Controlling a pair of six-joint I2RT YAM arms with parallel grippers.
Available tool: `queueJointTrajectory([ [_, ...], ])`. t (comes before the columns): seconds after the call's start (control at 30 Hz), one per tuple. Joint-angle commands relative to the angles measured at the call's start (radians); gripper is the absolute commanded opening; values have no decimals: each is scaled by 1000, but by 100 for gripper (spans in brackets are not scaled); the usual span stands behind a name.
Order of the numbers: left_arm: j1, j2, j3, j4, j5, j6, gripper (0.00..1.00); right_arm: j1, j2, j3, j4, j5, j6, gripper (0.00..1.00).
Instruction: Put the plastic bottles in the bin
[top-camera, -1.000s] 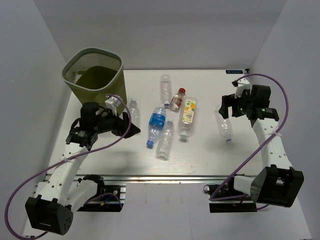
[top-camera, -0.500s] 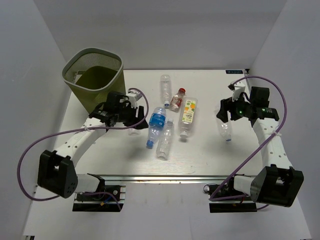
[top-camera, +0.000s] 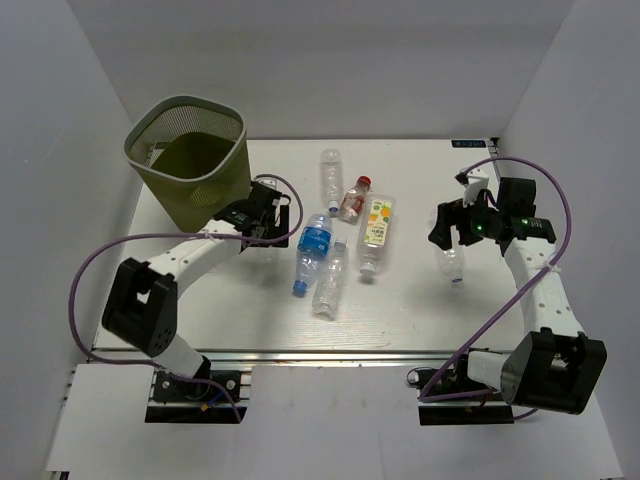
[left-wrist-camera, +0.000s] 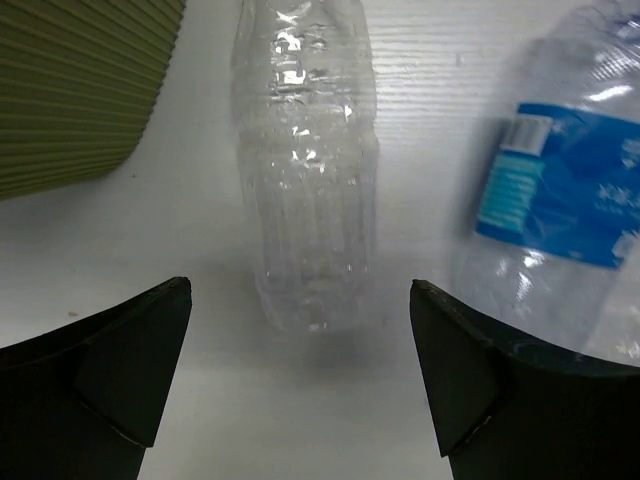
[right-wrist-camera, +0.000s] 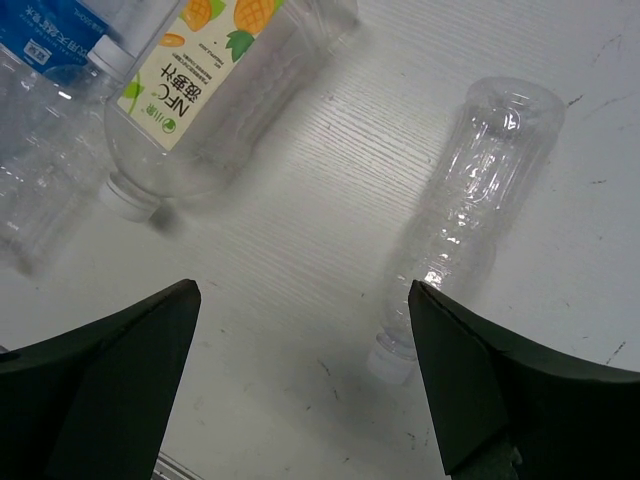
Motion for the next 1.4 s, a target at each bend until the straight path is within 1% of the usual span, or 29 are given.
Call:
queueJointTrajectory([
  [0.0, -13, 93, 33, 46, -112, -61, 100, 6, 4, 16, 28, -40, 28, 90],
  [0.13, -13, 231, 92, 46, -141, -96, 100, 15, 36, 60, -5, -77, 40, 90],
  [0.2, -13, 268, 102, 46, -141, -107, 100, 18, 49, 79, -14, -65, 44, 90],
  [0.27, -13, 277, 102, 64, -141, -107, 96, 20, 69, 100, -18, -37, 68, 90],
  [0.3, -22, 277, 102, 84, -123, -107, 91, 21, 79, 102, -2, 60, 77, 90],
  [0.33, -22, 267, 93, 98, -107, -93, 86, 20, 87, 113, 1, 94, 93, 90],
  [0.37, -22, 241, 93, 122, -86, -93, 80, 17, 130, 116, 1, 122, 115, 90],
  [0.4, -32, 224, 83, 136, -63, -75, 63, 13, 139, 119, -2, 206, 114, 90],
  [0.5, -59, 144, 83, 158, -2, -23, 39, 17, 204, 126, 10, 301, 113, 90],
  [0.57, -72, 94, 129, 158, 35, 14, 32, 20, 257, 140, 25, 331, 108, 90],
  [0.6, -85, 66, 151, 149, 35, 25, 30, 20, 273, 151, 25, 340, 103, 90],
  [0.63, -94, 22, 175, 149, 55, 51, 30, 21, 312, 157, 19, 364, 97, 90],
  [0.73, -105, -8, 345, 86, 65, 100, 30, 18, 391, 165, 39, 392, 96, 90],
  [0.77, -105, -8, 458, 69, 49, 112, 30, 18, 401, 157, 47, 395, 93, 90],
  [0.8, -105, 1, 518, 30, 32, 112, 30, 18, 415, 150, 65, 397, 94, 90],
  [0.83, -105, 10, 577, 12, -13, 126, 30, 20, 418, 143, 85, 404, 93, 90],
  [0.87, -93, 36, 693, -4, -38, 137, 30, 20, 421, 133, 93, 405, 91, 90],
  [0.9, -79, 50, 747, -36, -55, 137, 31, 18, 431, 126, 110, 414, 93, 90],
  [0.93, -79, 67, 846, -47, -123, 137, 31, 20, 437, 123, 114, 423, 91, 90],
  [0.97, -67, 87, 894, -48, -164, 185, 31, 20, 447, 123, 120, 426, 96, 90],
  [1.0, -50, 112, 943, -63, -193, 201, 33, 15, 455, 122, 117, 428, 96, 90],
  [1.03, -38, 173, 1047, -107, -225, 201, 33, 17, 460, 117, 119, 429, 94, 90],
  [1.1, 11, 237, 1138, -152, -283, 217, 33, 15, 460, 97, 133, 424, 93, 90],
  [1.13, 30, 256, 1146, -161, -293, 217, 33, 13, 454, 94, 134, 423, 94, 90],
  [1.17, 53, 256, 1133, -149, -308, 183, 33, 15, 454, 87, 139, 417, 93, 90],
  [1.2, 97, 256, 1133, -149, -354, 163, 33, 15, 452, 79, 139, 414, 93, 90],
  [1.23, 118, 247, 1124, -149, -376, 146, 33, 13, 445, 74, 142, 411, 91, 90],
  [1.3, 177, 233, 1113, -164, -386, 129, 33, 13, 438, 55, 148, 412, 84, 90],
  [1.37, 209, 233, 1103, -170, -386, 129, 34, 12, 432, 45, 154, 414, 79, 90],
])
